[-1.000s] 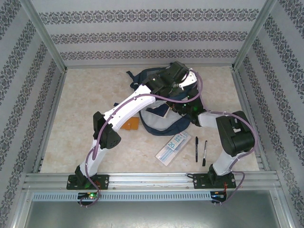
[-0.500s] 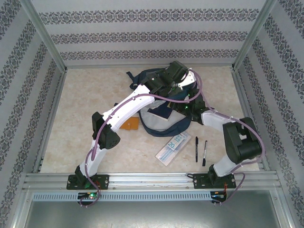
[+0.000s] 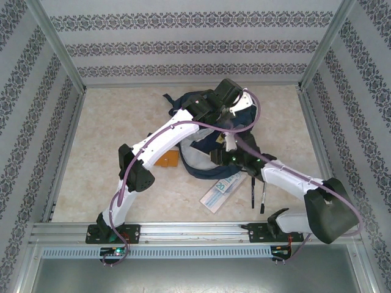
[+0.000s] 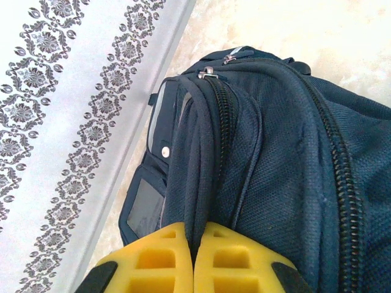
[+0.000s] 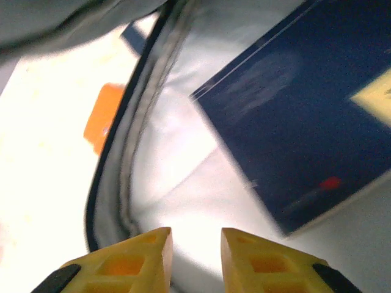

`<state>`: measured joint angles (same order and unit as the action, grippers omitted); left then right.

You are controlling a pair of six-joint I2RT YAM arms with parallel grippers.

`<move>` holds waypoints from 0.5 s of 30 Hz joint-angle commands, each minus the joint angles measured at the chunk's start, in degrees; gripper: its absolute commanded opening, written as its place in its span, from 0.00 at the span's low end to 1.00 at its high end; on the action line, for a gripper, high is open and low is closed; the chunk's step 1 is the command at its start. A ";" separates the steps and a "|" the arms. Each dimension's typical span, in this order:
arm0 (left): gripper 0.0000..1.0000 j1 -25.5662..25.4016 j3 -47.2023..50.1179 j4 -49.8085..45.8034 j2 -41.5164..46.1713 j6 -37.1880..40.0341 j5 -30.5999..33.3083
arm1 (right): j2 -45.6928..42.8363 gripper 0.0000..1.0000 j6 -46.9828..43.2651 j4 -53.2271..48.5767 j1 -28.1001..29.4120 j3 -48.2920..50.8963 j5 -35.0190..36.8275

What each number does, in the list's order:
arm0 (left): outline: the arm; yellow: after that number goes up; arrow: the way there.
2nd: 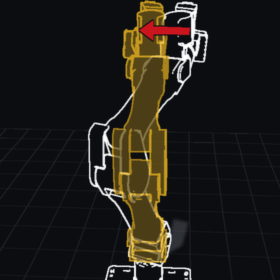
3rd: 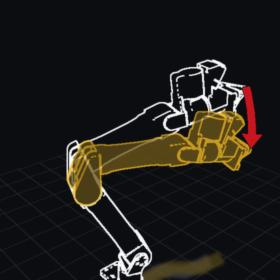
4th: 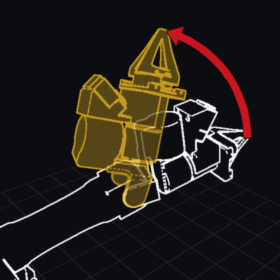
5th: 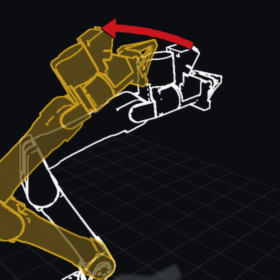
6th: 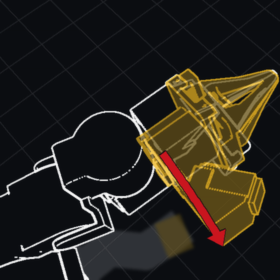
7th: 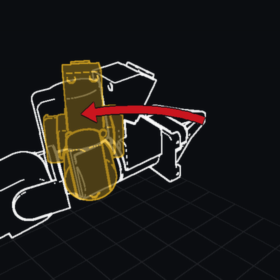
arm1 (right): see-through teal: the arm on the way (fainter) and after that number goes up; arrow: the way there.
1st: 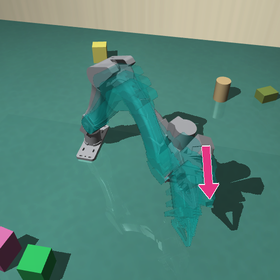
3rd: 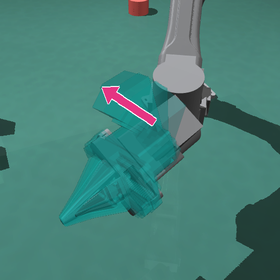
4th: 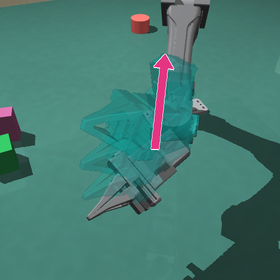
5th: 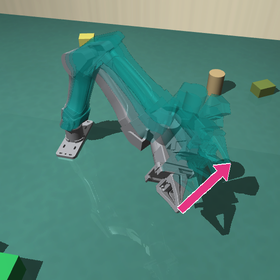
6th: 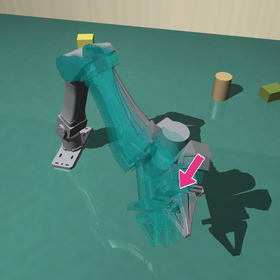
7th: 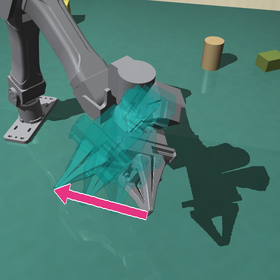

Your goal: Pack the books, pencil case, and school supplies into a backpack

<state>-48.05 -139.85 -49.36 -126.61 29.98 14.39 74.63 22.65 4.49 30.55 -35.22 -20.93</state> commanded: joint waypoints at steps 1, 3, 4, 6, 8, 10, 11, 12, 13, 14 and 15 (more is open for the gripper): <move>0.00 -0.58 -2.12 2.96 2.20 0.34 1.00 | 0.72 0.28 -3.50 3.41 3.85 1.55 4.88; 0.00 -0.55 -2.19 3.04 2.13 0.25 0.75 | 3.04 0.25 -4.12 3.50 5.17 1.10 7.84; 0.00 -0.60 -2.28 3.05 2.00 0.26 0.70 | 4.41 0.23 -4.64 3.25 5.69 0.70 9.24; 0.00 -0.60 -2.36 3.04 2.07 0.40 0.64 | 6.86 0.20 -4.82 3.27 6.58 0.21 11.36; 0.00 -0.61 -2.35 2.88 2.17 0.71 0.47 | 8.43 0.16 -4.18 3.00 7.25 0.19 15.39; 0.00 -0.59 -2.34 2.71 2.25 0.87 0.55 | 8.87 0.14 -2.78 3.15 7.25 0.87 20.68; 0.00 -0.60 -2.35 2.69 2.40 0.87 0.56 | 8.77 0.13 -2.14 3.24 7.26 1.26 22.82; 0.00 -0.62 -2.36 2.64 2.48 0.87 0.41 | 8.61 0.13 -1.57 3.01 7.23 1.56 25.37; 0.00 -0.61 -2.40 2.60 2.53 0.79 0.24 | 8.14 0.13 -1.00 2.98 7.18 1.96 27.81; 0.00 -0.61 -2.40 2.61 2.65 0.70 0.12 | 7.84 0.12 -0.73 2.86 6.97 2.17 29.65; 0.00 -0.64 -2.36 2.59 2.70 0.70 -0.08 | 7.66 0.12 -0.23 2.56 6.82 2.18 31.80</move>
<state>-48.05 -139.85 -49.36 -126.61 30.00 13.61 83.29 20.69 7.29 37.65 -34.24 0.62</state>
